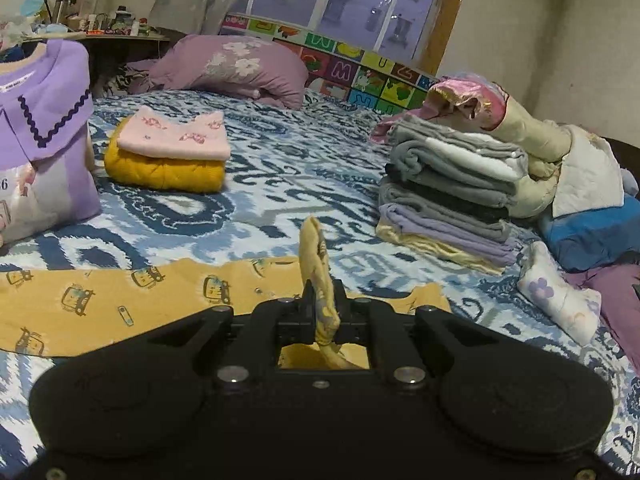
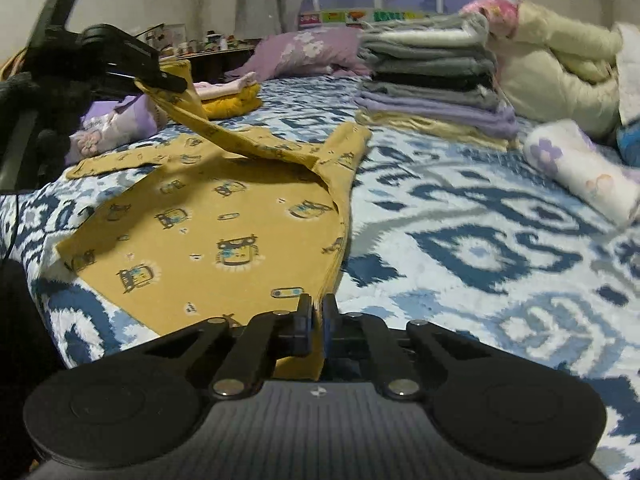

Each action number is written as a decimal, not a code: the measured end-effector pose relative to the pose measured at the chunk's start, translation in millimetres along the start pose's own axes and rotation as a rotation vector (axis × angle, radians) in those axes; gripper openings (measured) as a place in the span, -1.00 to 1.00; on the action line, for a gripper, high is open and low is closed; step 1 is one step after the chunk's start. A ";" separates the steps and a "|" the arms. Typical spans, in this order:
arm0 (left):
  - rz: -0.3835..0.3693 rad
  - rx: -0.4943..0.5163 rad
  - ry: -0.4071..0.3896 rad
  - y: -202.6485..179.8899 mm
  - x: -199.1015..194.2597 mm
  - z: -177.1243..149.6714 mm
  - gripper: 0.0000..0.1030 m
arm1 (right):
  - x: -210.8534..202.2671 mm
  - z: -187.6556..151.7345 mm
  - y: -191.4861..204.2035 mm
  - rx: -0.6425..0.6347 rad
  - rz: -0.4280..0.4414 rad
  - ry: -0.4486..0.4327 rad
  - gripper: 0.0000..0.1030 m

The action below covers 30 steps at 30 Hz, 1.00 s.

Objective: Fold clothes
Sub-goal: 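Lift the sleeve with the left gripper and fold it across the shirt body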

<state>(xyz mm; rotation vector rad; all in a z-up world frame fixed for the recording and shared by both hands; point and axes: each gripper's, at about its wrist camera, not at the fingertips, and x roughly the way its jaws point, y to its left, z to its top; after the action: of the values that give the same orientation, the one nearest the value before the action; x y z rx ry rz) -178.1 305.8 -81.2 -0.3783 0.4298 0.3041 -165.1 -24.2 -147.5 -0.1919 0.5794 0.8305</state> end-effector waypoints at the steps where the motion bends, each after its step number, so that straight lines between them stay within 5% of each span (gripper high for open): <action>1: 0.004 0.008 -0.001 1.4 1.2 1.1 -0.90 | -0.8 0.6 1.8 -0.009 0.008 -0.006 -0.91; 10: -0.016 0.085 -0.113 9.2 -9.2 34.0 -0.90 | -10.7 12.3 22.4 -0.086 0.067 -0.078 -0.92; 24: 0.014 0.174 -0.123 22.6 4.0 38.3 -0.90 | 20.6 26.6 64.6 -0.137 0.154 -0.047 -0.92; 30: 0.129 0.242 -0.027 38.3 23.2 9.4 -0.90 | 7.3 23.1 61.0 -0.154 0.231 -0.003 -0.52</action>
<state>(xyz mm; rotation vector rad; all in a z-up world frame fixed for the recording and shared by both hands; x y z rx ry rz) -168.6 348.4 -94.9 -0.1103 0.4600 0.3774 -197.0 30.0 -128.7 -0.2678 0.5412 1.1009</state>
